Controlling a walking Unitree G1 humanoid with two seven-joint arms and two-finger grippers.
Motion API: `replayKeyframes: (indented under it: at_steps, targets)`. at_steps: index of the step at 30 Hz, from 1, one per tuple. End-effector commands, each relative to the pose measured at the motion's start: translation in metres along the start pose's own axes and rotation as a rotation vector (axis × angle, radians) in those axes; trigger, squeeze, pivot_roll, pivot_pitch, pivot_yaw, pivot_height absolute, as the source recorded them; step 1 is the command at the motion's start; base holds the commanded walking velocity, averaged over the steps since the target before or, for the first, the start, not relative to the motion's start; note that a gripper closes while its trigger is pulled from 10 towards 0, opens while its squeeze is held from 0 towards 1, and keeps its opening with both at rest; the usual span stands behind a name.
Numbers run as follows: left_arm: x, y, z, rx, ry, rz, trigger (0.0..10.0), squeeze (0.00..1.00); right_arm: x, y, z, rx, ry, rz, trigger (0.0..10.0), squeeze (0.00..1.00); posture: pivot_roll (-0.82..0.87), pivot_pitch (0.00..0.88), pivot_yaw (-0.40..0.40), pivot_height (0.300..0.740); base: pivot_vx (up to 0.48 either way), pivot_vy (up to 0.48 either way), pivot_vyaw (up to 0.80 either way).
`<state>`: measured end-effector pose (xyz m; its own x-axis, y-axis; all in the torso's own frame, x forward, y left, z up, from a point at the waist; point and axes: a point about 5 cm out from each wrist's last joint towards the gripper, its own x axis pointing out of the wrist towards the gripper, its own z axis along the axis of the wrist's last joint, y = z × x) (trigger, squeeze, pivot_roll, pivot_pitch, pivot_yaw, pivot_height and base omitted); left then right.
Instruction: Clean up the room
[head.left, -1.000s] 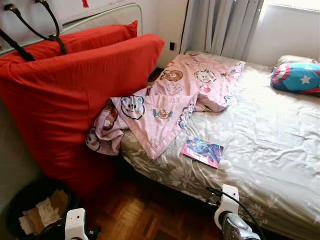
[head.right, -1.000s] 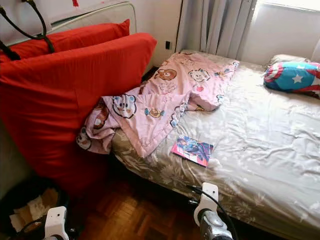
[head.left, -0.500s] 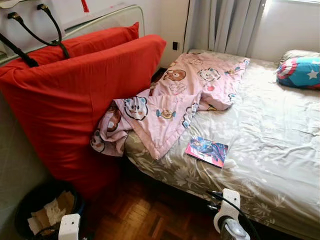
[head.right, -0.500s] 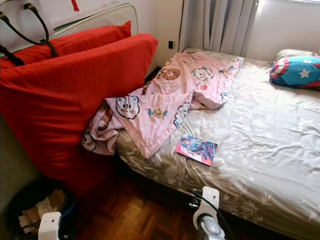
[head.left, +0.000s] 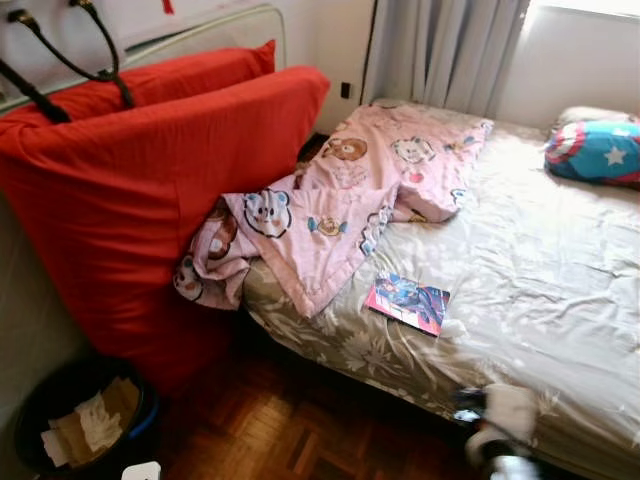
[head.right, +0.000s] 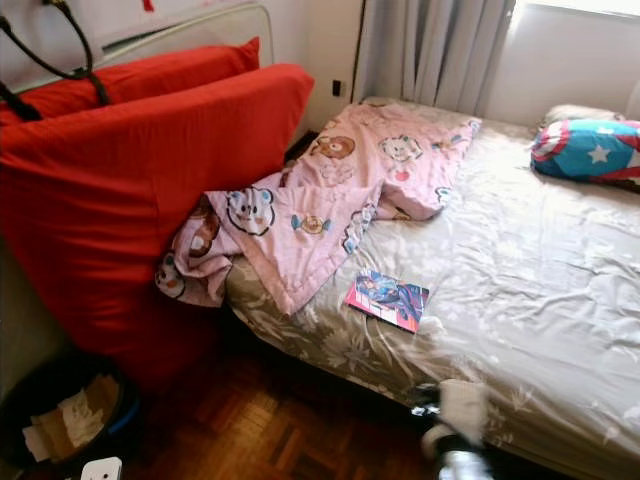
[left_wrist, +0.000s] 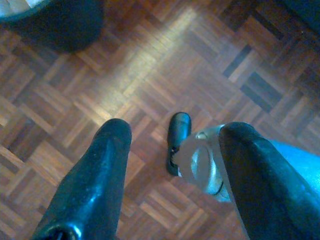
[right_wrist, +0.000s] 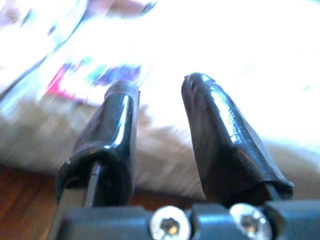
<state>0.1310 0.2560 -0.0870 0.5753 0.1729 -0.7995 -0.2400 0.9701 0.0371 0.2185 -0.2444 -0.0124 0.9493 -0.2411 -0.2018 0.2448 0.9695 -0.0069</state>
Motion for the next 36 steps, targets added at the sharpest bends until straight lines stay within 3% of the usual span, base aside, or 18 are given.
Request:
replayKeyframes:
  at_steps: [1, 5, 8, 10, 11, 15, 18, 21, 24, 30, 36]
  targets:
    - [-0.001, -0.005, -0.007, -0.012, 0.012, -0.009, 10.0, 0.0, -0.009, -0.004, -0.007, 0.017, 0.011, -0.029, 10.0, 0.0, 0.01, 0.0, -0.096, 0.74, 0.0, 0.0, 0.0]
    - [-0.003, -0.01, -0.015, 0.022, 0.029, -0.04, 10.0, 0.0, -0.025, -0.023, -0.017, 0.022, 0.026, -0.109, 10.0, 0.0, -0.02, 0.0, -0.056, 0.74, 0.0, 0.0, 0.0]
    - [-0.005, -0.01, -0.019, 0.088, 0.05, -0.066, 10.0, 0.0, -0.046, -0.028, -0.035, 0.077, 0.09, -0.168, 10.0, 0.0, -0.02, 0.0, -0.011, 0.74, 0.0, 0.0, 0.0]
    - [-0.005, -0.009, -0.019, 0.093, 0.05, -0.064, 10.0, 0.0, -0.051, -0.027, -0.041, 0.095, 0.113, -0.182, 10.0, 0.0, -0.03, 0.0, 0.004, 0.74, 0.0, 0.0, 0.0]
    - [-0.005, -0.006, -0.017, 0.091, 0.042, -0.056, 10.0, 0.0, -0.06, -0.023, -0.054, 0.131, 0.184, -0.195, 10.0, 0.0, -0.06, 0.0, 0.022, 0.74, 0.0, 0.0, 0.0]
    - [-0.003, 0.003, -0.006, 0.098, 0.013, -0.038, 10.0, 0.0, -0.079, -0.01, -0.083, 0.106, 0.399, -0.207, 10.0, 0.0, -0.08, 0.0, 0.026, 0.74, 0.0, 0.0, 0.0]
    - [-0.003, 0.012, 0.0, 0.046, -0.002, 0.009, 10.0, 0.0, -0.096, -0.006, -0.103, 0.087, 0.574, -0.194, 10.0, 0.0, -0.02, 0.0, -0.007, 0.74, 0.0, 0.0, 0.0]
    - [-0.002, 0.015, 0.005, 0.058, -0.015, 0.004, 10.0, 0.0, -0.094, -0.008, -0.102, 0.116, 0.579, -0.19, 10.0, 0.0, 0.02, 0.0, -0.049, 0.74, 0.0, 0.0, 0.0]
    - [-0.001, 0.019, 0.011, 0.031, -0.024, 0.029, 10.0, 0.0, -0.081, -0.009, -0.096, 0.104, 0.561, -0.164, 10.0, 0.0, 0.04, 0.0, -0.073, 0.74, 0.0, 0.0, 0.0]
    - [0.001, 0.019, 0.017, 0.049, -0.006, 0.031, 10.0, 0.0, -0.062, -0.012, -0.086, 0.106, 0.56, -0.19, 10.0, 0.0, 0.04, 0.0, -0.034, 0.74, 0.0, 0.0, 0.0]
    - [0.004, 0.013, 0.019, 0.017, -0.007, 0.038, 10.0, 0.0, -0.056, -0.014, -0.084, 0.09, 0.593, -0.19, 10.0, 0.0, 0.01, 0.0, -0.011, 0.74, 0.0, 0.0, 0.0]
